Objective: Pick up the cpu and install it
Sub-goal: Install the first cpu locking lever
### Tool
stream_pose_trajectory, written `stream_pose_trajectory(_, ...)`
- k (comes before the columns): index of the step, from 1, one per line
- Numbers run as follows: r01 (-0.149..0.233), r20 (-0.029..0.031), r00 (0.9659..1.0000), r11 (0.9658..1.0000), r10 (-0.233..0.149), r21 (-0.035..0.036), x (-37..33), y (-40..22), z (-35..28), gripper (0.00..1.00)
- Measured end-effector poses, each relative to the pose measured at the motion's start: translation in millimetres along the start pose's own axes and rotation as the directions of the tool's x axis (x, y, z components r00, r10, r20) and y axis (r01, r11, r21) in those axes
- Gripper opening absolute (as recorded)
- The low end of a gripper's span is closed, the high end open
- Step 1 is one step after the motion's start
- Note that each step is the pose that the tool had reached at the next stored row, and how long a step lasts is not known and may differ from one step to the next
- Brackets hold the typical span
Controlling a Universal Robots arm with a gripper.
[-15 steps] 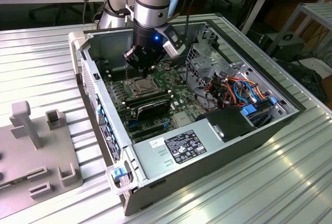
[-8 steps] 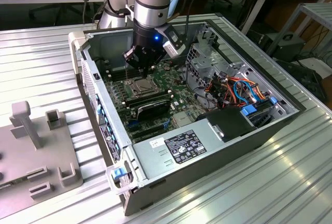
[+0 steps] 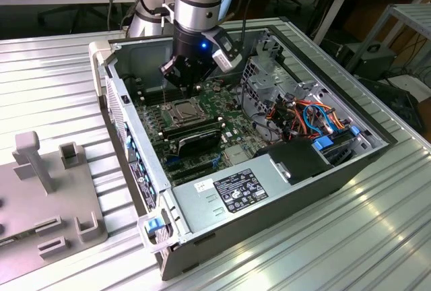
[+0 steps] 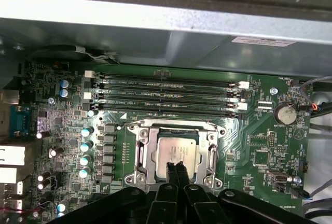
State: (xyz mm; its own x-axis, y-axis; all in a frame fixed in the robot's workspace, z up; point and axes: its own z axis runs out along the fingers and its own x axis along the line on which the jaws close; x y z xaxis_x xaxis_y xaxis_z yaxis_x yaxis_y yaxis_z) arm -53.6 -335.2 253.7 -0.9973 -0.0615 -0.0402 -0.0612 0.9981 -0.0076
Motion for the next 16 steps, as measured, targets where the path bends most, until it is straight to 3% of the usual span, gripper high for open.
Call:
stream_pose_trajectory(4, 0.0, 0.0003, 1.0, 1.0, 0.0, -0.0033, 0.2, 0.0, -0.2, 0.11)
stream_pose_trajectory(7, 0.0, 0.0007, 1.0, 1.0, 0.0, -0.0063, 6.2, 0.4, -0.4, 0.11)
stream_pose_trajectory(11, 0.0, 0.0025, 1.0, 0.9999, 0.0, -0.0116, 22.1, 1.4, -1.0, 0.11)
stream_pose_trajectory(16, -0.001, 0.0053, 1.0, 0.9997, 0.001, -0.0251, 40.2, 2.5, -1.7, 0.11)
